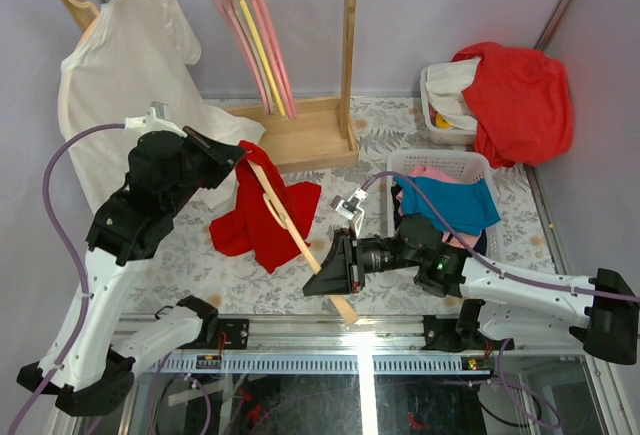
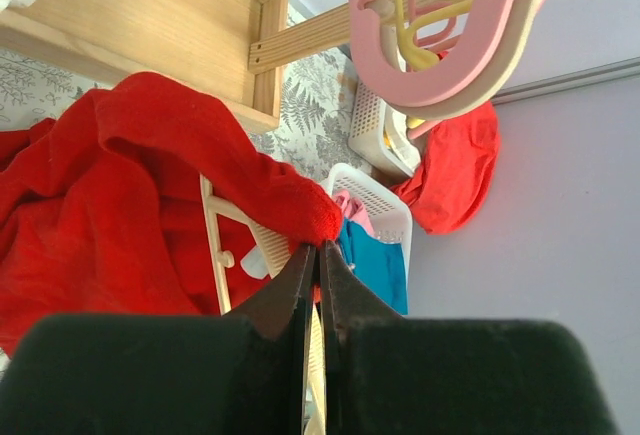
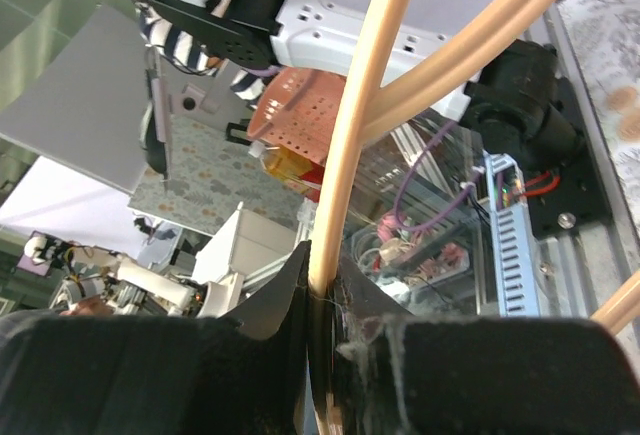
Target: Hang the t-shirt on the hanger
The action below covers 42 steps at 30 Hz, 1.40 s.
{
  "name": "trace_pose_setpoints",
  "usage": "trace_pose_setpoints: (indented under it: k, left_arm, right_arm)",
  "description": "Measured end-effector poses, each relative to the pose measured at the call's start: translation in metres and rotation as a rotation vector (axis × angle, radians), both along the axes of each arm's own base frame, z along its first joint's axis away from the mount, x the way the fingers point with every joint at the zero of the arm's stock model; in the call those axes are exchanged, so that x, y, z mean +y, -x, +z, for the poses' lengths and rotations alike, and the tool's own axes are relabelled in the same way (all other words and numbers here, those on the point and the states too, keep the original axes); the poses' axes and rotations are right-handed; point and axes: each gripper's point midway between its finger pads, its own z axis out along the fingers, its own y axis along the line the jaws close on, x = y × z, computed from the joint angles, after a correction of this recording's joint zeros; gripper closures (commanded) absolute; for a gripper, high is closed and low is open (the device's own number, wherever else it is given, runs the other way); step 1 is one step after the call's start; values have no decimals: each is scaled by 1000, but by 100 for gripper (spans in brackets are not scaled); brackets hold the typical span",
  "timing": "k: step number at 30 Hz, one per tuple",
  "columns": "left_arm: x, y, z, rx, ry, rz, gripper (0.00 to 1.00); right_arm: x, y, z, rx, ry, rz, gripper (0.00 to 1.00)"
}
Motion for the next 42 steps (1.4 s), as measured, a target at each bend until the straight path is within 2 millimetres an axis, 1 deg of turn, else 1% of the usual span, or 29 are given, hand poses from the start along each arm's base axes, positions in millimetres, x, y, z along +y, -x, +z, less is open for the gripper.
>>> trace_pose_setpoints:
  k: [4,8,14,22,28,37,39,42]
  left_arm:
    - [-1,-5,-5,17,-12,5,100]
    - [-1,-10,-11,32,-30,13,100]
    - [-9,-18,-20,56,-53,0,100]
    - [-17,-24,-29,76,-79,-12,100]
    - [-21,-28,-33,85,-89,-15,100]
    - [-23,-38,-45,107,-133,-14,100]
    - [-25,-41,-47,113,-141,-15,100]
    - [-27,-45,-44,110,-149,-19,100]
  right_arm:
    - [-5,-2,-11,-1,68,-27,100]
    - [-13,-2,-16,-3,113,-47,100]
    - [-26,3,-11,-10,143,-50,100]
    - [-43,6,-9,-30,176,-77,100]
    - [-49,5,-7,-41,201,-92,100]
    - [-64,12,-3,-53,203,-92,100]
    - [-65,12,-3,-52,205,-94,100]
    - [-63,10,-4,-50,210,-100,100]
